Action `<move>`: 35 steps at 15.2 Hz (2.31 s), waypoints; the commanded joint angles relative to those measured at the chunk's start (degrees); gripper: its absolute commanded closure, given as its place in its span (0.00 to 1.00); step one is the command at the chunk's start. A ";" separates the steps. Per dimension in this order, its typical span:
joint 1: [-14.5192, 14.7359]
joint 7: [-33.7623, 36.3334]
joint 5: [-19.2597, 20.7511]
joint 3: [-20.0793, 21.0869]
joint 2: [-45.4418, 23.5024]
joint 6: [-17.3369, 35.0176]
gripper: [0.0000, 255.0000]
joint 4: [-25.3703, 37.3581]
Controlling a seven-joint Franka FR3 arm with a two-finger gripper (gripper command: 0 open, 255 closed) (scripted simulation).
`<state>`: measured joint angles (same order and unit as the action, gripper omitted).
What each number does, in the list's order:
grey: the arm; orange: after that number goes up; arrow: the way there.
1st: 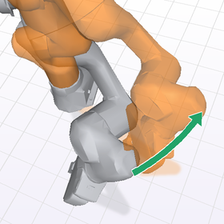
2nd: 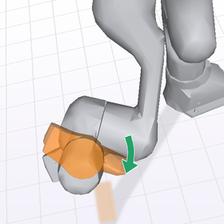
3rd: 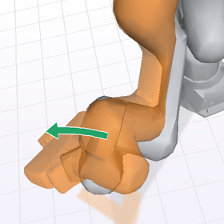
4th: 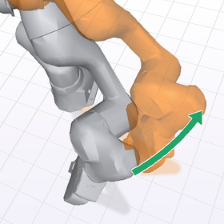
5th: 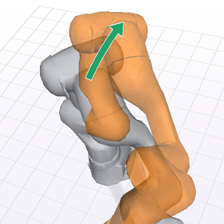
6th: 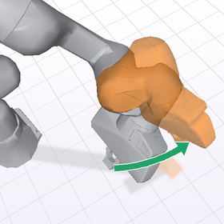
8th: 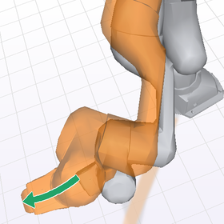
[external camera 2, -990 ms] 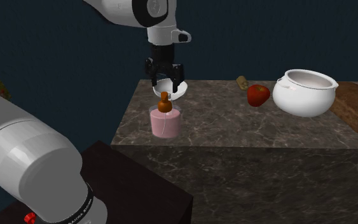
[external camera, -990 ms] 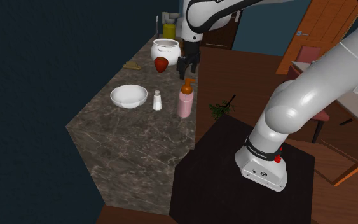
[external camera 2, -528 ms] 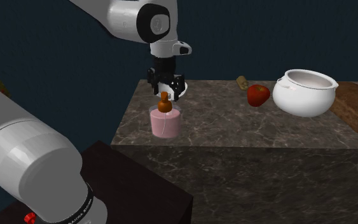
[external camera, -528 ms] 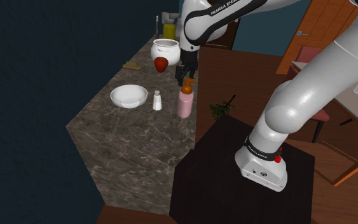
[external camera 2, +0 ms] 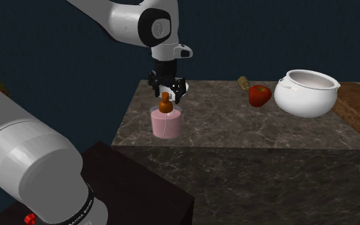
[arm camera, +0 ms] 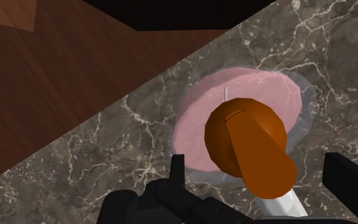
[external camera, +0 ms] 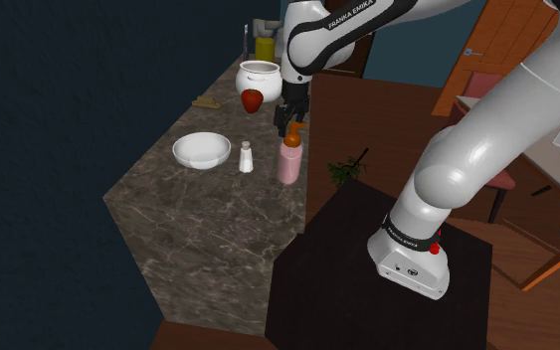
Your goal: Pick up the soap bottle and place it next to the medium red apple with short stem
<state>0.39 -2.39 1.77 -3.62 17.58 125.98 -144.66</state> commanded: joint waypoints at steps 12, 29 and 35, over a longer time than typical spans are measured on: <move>-0.01 0.01 0.01 0.05 0.86 -1.72 1.00 0.87; 0.02 0.02 -0.05 0.35 5.61 -15.84 1.00 10.24; 0.04 0.00 -0.10 0.44 6.29 -20.58 1.00 14.30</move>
<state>0.41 -2.47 1.69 -3.25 23.56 106.27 -130.92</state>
